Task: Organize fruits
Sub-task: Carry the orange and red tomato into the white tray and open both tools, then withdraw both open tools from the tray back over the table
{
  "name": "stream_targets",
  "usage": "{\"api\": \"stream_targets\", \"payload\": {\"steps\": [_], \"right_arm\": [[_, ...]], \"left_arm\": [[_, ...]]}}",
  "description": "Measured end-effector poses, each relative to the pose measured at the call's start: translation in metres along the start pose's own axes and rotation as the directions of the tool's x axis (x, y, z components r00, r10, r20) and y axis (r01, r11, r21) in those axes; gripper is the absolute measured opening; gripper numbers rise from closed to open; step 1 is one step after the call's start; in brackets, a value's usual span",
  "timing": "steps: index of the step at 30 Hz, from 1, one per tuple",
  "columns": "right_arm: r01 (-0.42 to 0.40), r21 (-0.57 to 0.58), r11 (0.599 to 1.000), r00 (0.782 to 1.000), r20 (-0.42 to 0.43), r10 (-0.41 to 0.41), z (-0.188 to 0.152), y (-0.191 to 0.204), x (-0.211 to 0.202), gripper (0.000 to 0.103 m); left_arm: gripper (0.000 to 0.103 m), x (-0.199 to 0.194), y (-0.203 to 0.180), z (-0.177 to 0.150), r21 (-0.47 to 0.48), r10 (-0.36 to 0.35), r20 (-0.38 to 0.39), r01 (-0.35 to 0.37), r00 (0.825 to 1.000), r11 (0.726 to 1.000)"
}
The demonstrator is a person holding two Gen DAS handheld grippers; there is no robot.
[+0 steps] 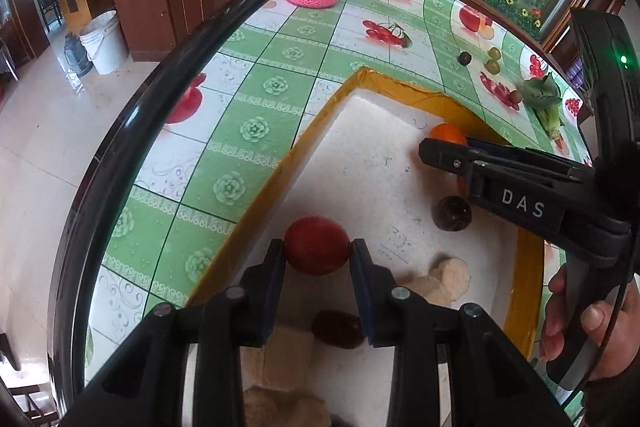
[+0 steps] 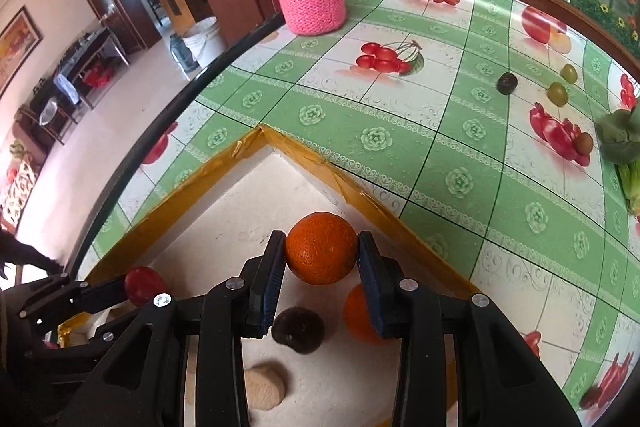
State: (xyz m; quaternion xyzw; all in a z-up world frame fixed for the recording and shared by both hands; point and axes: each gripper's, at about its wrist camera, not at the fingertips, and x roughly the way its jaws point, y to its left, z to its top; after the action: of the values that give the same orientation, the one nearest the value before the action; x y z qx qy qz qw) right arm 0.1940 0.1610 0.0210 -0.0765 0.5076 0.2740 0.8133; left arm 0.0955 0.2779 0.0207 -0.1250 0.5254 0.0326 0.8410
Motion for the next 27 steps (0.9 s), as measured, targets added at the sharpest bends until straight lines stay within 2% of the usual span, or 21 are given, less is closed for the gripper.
{"api": "stream_targets", "payload": {"steps": [8,16,18,23,25,27], "right_arm": [[0.033,-0.071,0.997,0.999,-0.024,-0.035,0.003,0.009,0.01,0.035],[0.048,-0.068,0.997,0.998,-0.028,-0.05,0.0,0.009,0.008,0.038],[0.057,-0.068,0.996,0.998,-0.023,-0.059,-0.002,0.009,0.004,0.042],[0.08,-0.059,0.995,0.997,-0.007,-0.08,-0.008,0.008,-0.009,0.042],[0.079,-0.047,0.996,0.997,0.0,-0.079,-0.013,0.007,-0.017,0.043],[0.081,-0.035,0.996,0.997,0.014,-0.081,-0.02,0.007,-0.027,0.05]], "left_arm": [[0.036,0.007,-0.004,0.003,0.033,0.055,0.011,-0.055,0.998,0.998],[0.038,0.005,-0.005,-0.001,0.051,0.069,0.01,-0.07,0.998,0.996],[0.04,0.003,-0.003,-0.003,0.043,0.069,0.012,-0.069,0.998,0.997],[0.044,-0.002,-0.003,-0.01,0.04,0.072,0.011,-0.073,0.997,0.997],[0.048,-0.006,-0.002,-0.014,0.042,0.073,0.019,-0.074,0.997,0.996],[0.055,-0.011,-0.002,-0.018,0.042,0.079,0.035,-0.08,0.996,0.996]]}}
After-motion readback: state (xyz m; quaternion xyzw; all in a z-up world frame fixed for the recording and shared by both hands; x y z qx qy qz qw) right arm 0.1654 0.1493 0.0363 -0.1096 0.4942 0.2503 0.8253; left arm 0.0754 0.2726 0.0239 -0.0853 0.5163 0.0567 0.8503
